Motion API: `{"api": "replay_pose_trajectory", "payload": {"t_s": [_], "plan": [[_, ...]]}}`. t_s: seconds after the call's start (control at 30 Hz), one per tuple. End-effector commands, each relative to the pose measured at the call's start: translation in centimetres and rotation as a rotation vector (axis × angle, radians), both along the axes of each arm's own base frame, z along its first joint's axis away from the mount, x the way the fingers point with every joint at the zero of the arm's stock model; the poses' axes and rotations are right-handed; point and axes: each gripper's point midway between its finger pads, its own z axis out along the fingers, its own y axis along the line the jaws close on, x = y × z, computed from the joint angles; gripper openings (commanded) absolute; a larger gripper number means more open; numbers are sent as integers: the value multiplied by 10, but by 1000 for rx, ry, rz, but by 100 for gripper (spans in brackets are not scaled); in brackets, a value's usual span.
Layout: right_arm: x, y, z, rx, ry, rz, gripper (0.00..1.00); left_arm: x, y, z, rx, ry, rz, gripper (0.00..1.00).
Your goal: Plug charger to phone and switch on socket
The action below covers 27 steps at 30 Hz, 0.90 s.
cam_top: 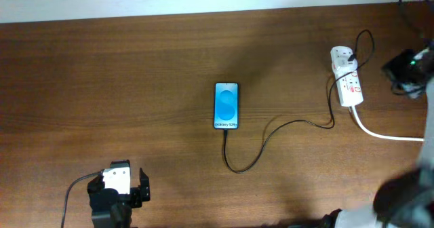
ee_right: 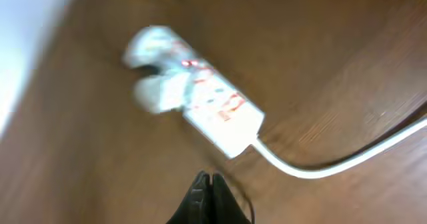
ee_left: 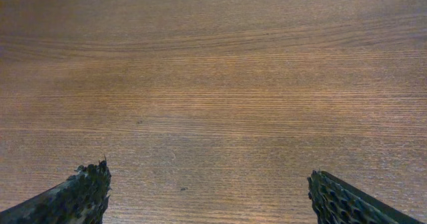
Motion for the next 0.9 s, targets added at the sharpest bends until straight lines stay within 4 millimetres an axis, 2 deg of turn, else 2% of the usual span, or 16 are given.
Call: {"api": "replay_pose_trajectory", "payload": {"t_s": [0.0, 0.03, 0.07, 0.1, 0.13, 0.27, 0.37, 0.43, 0.53, 0.67, 0.73, 0.77, 0.87], "plan": [[-35, 57, 89, -197, -162, 269, 4, 0, 0, 0, 0, -3, -2, 100], [-62, 80, 123, -240, -243, 295, 15, 0, 0, 0, 0, -3, -2, 99], [-93, 99, 153, -284, -329, 311, 60, 0, 0, 0, 0, -3, -2, 99], [-108, 106, 164, -302, -363, 312, 99, 0, 0, 0, 0, -3, -2, 99], [-133, 114, 181, -340, -425, 305, 98, 0, 0, 0, 0, -3, -2, 99], [-202, 139, 226, -454, -630, 286, 99, 0, 0, 0, 0, -3, -2, 99], [-226, 148, 236, -492, -697, 279, 98, 0, 0, 0, 0, -3, -2, 99], [-231, 140, 235, -517, -677, 237, 98, 0, 0, 0, 0, -3, -2, 99], [-233, 142, 224, -494, -639, 248, 99, 0, 0, 0, 0, -3, -2, 99], [-235, 158, 199, -431, -577, 373, 99, 0, 0, 0, 0, -3, -2, 99], [-230, 158, 182, -428, -548, 397, 98, 0, 0, 0, 0, -3, -2, 99], [-220, 158, 165, -442, -561, 418, 99, 0, 0, 0, 0, -3, -2, 99], [-190, 167, 129, -477, -719, 465, 98, 0, 0, 0, 0, -3, -2, 99]]}}
